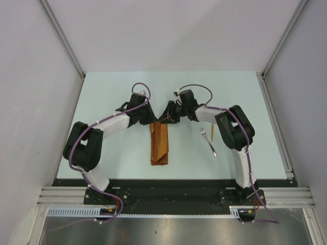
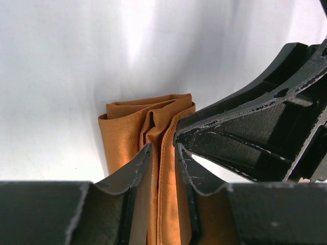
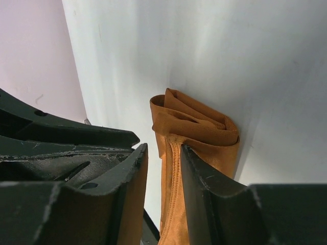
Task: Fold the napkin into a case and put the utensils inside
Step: Fold the 2/3-rectangle-folded napkin at the center of the board.
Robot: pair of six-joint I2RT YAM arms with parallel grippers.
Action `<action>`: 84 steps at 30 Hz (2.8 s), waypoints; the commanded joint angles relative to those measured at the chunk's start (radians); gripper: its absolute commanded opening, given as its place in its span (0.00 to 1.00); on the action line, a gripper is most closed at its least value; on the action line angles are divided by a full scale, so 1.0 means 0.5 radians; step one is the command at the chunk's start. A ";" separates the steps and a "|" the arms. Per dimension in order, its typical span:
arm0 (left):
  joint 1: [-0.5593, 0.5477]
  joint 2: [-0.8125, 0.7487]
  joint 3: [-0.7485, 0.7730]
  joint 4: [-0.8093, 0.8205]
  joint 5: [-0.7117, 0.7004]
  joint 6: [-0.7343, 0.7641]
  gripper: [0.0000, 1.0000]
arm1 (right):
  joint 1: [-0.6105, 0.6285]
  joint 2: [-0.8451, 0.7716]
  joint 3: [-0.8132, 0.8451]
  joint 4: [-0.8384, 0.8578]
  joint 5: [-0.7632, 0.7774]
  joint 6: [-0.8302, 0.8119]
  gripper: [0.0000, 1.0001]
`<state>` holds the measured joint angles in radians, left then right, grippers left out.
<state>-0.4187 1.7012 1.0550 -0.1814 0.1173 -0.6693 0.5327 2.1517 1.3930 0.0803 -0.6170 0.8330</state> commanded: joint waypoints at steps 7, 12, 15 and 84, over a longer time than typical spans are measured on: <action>-0.022 -0.036 0.019 0.001 -0.057 0.065 0.32 | 0.048 -0.024 0.073 -0.044 0.016 -0.132 0.31; -0.022 -0.175 -0.091 -0.011 -0.097 0.032 0.28 | 0.091 0.044 0.196 -0.059 0.004 -0.156 0.29; -0.022 -0.233 -0.137 -0.051 -0.121 0.041 0.29 | 0.116 0.093 0.269 -0.081 -0.002 -0.150 0.28; -0.301 0.239 0.387 -0.346 -0.523 0.222 0.08 | 0.122 -0.530 -0.227 -0.596 0.495 -0.626 0.57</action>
<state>-0.5720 1.9011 1.2633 -0.3611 -0.1169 -0.5591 0.5667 1.9015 1.2625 -0.2611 -0.3706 0.5377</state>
